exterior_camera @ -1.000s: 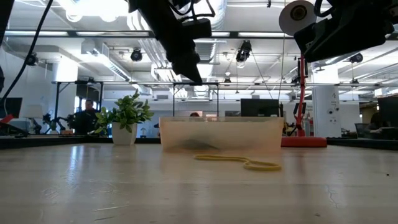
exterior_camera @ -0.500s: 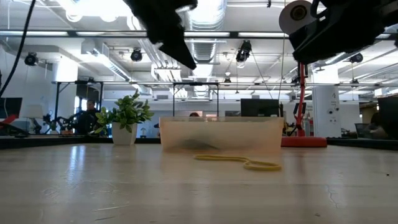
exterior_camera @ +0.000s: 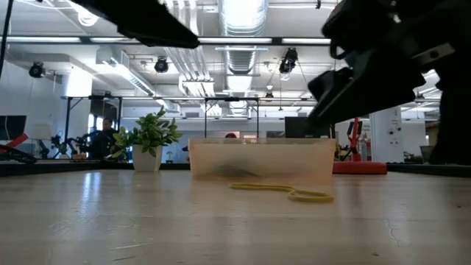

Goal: Pick and place rubber bands into bin
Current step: Put the yellow rubber band into the bin

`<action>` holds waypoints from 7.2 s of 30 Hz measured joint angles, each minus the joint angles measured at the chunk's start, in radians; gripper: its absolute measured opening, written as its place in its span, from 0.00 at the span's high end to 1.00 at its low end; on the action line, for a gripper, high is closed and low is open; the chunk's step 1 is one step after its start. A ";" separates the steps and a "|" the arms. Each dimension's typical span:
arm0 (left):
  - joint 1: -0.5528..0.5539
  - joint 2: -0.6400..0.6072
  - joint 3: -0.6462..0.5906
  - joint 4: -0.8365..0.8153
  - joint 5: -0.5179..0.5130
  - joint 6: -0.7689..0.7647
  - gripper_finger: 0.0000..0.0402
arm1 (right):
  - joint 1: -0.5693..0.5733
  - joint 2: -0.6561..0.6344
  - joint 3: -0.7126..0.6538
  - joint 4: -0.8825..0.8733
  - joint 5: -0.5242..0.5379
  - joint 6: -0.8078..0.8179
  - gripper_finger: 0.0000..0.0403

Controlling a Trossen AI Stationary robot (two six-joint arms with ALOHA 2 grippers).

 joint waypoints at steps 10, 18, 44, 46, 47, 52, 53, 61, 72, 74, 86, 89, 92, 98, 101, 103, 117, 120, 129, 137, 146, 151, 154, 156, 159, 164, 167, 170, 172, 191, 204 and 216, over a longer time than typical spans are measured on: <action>-0.030 -0.125 -0.127 0.082 -0.006 -0.019 0.63 | -0.042 0.176 0.197 -0.079 -0.058 -0.065 0.53; -0.075 -0.206 -0.150 0.064 -0.010 -0.017 0.63 | -0.120 0.290 0.355 -0.233 -0.065 -0.084 0.44; -0.101 -0.281 -0.215 0.097 -0.027 0.008 0.63 | -0.226 0.457 0.591 -0.564 -0.174 -0.128 0.37; -0.103 -0.281 -0.216 0.103 -0.027 0.010 0.63 | -0.227 0.453 0.594 -0.592 -0.174 -0.125 0.38; -0.103 -0.280 -0.216 0.105 -0.027 0.007 0.63 | -0.228 0.451 0.595 -0.606 -0.174 -0.124 0.38; -0.103 -0.282 -0.222 0.108 -0.027 0.010 0.63 | -0.231 0.447 0.597 -0.686 -0.176 -0.089 0.39; -0.103 -0.282 -0.222 0.108 -0.027 0.010 0.63 | -0.231 0.446 0.597 -0.712 -0.179 -0.081 0.39; -0.103 -0.282 -0.222 0.108 -0.027 0.010 0.63 | -0.198 0.445 0.593 -0.786 -0.209 -0.015 0.39; -0.103 -0.282 -0.223 0.108 -0.027 0.008 0.63 | -0.119 0.444 0.590 -0.795 -0.231 0.071 0.39; -0.103 -0.282 -0.223 0.108 -0.027 0.008 0.63 | -0.099 0.444 0.590 -0.795 -0.243 0.088 0.39; -0.103 -0.282 -0.223 0.117 -0.027 0.008 0.63 | -0.024 0.445 0.590 -0.783 -0.131 0.153 0.42; -0.103 -0.282 -0.223 0.117 -0.027 0.008 0.63 | -0.017 0.446 0.590 -0.783 -0.103 0.157 0.42; -0.103 -0.282 -0.223 0.117 -0.027 0.008 0.63 | -0.011 0.449 0.590 -0.792 -0.077 0.164 0.43; -0.103 -0.282 -0.223 0.117 -0.027 0.008 0.63 | -0.003 0.463 0.591 -0.803 -0.056 0.186 0.47; -0.103 -0.282 -0.223 0.117 -0.027 0.008 0.63 | -0.001 0.465 0.591 -0.803 -0.031 0.201 0.51; -0.103 -0.282 -0.223 0.117 -0.027 0.008 0.63 | 0.001 0.465 0.591 -0.803 -0.021 0.207 0.54; -0.102 -0.282 -0.223 0.117 -0.027 0.008 0.63 | 0.013 0.465 0.591 -0.811 0.015 0.198 0.97; -0.102 -0.282 -0.223 0.117 -0.027 0.008 0.63 | 0.014 0.464 0.590 -0.812 0.041 0.193 0.98; -0.102 -0.282 -0.223 0.117 -0.027 0.008 0.63 | 0.024 0.393 0.595 -0.861 0.166 0.146 0.98; -0.102 -0.282 -0.223 0.122 -0.027 0.008 0.63 | 0.024 0.328 0.588 -0.884 0.166 0.210 0.98; -0.102 -0.282 -0.223 0.121 -0.027 0.008 0.63 | 0.010 0.325 0.537 -0.854 0.047 0.261 0.78; -0.102 -0.282 -0.223 0.121 -0.027 0.008 0.63 | -0.008 0.325 0.521 -0.804 0.047 0.266 0.63; -0.102 -0.282 -0.223 0.120 -0.027 0.008 0.63 | -0.021 0.325 0.518 -0.786 0.020 0.257 0.56; -0.102 -0.282 -0.223 0.121 -0.027 0.008 0.63 | -0.033 0.325 0.515 -0.775 0.002 0.255 0.52; -0.102 -0.282 -0.223 0.120 -0.027 0.008 0.63 | -0.048 0.325 0.510 -0.756 -0.010 0.253 0.48; -0.102 -0.282 -0.223 0.120 -0.027 0.008 0.63 | -0.070 0.324 0.485 -0.669 -0.099 0.238 0.45; -0.102 -0.282 -0.223 0.120 -0.027 0.008 0.63 | -0.078 0.324 0.465 -0.624 -0.129 0.238 0.45; -0.102 -0.282 -0.223 0.119 -0.027 0.008 0.63 | -0.081 0.322 0.453 -0.623 -0.130 0.238 0.45; -0.102 -0.282 -0.223 0.119 -0.027 0.008 0.63 | -0.081 0.321 0.447 -0.620 -0.130 0.243 0.45; -0.102 -0.282 -0.223 0.118 -0.027 0.008 0.63 | 0.013 0.316 0.423 -0.616 -0.177 0.350 0.45; -0.102 -0.282 -0.232 0.119 -0.027 0.008 0.63 | 0.085 0.318 0.390 -0.600 -0.089 0.386 0.45; -0.102 -0.282 -0.235 0.124 -0.027 0.008 0.63 | 0.119 0.316 0.390 -0.676 -0.057 0.374 0.46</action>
